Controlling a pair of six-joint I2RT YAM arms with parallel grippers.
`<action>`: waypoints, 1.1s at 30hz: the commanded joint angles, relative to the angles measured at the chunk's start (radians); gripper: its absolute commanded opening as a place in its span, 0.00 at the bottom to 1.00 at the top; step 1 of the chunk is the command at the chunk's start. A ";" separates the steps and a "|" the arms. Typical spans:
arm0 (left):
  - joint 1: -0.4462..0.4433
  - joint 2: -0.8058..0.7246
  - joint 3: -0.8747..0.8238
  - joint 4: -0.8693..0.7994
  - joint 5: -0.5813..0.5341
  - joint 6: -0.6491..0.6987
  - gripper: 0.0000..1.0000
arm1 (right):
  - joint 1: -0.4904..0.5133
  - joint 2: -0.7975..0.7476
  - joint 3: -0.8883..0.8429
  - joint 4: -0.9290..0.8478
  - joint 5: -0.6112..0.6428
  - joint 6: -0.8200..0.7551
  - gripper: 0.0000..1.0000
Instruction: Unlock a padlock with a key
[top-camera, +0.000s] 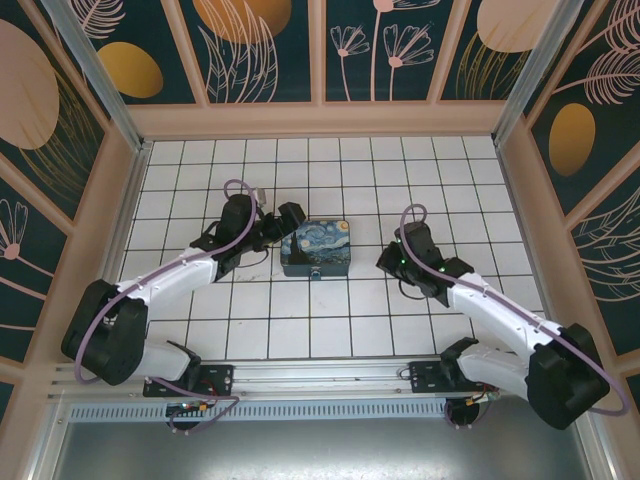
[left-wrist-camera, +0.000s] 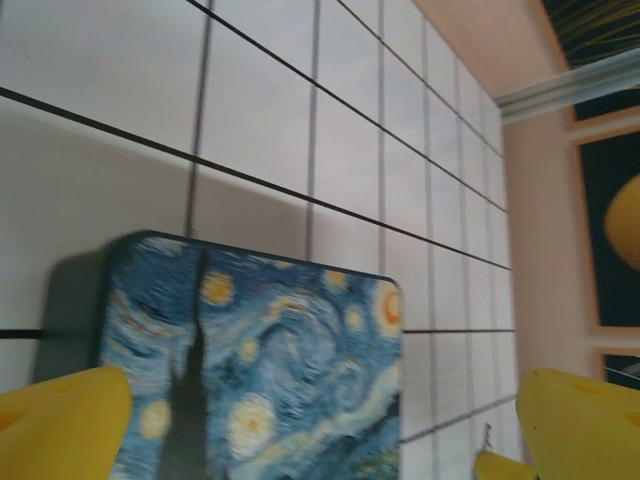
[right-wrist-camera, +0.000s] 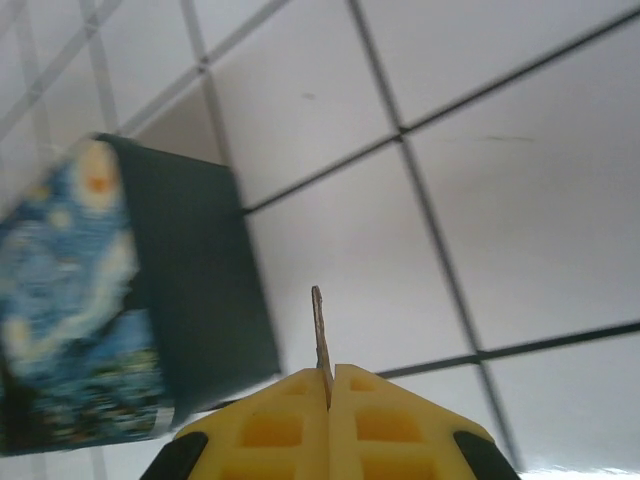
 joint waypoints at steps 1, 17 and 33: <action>-0.003 -0.044 -0.024 0.125 0.105 -0.133 0.97 | 0.007 -0.040 0.038 0.197 -0.093 0.055 0.00; -0.004 0.012 -0.127 0.725 0.209 -0.799 0.70 | 0.105 0.072 -0.006 0.954 0.003 0.312 0.00; -0.006 0.066 -0.126 0.941 0.179 -1.012 0.62 | 0.238 0.333 0.028 1.389 0.161 0.379 0.00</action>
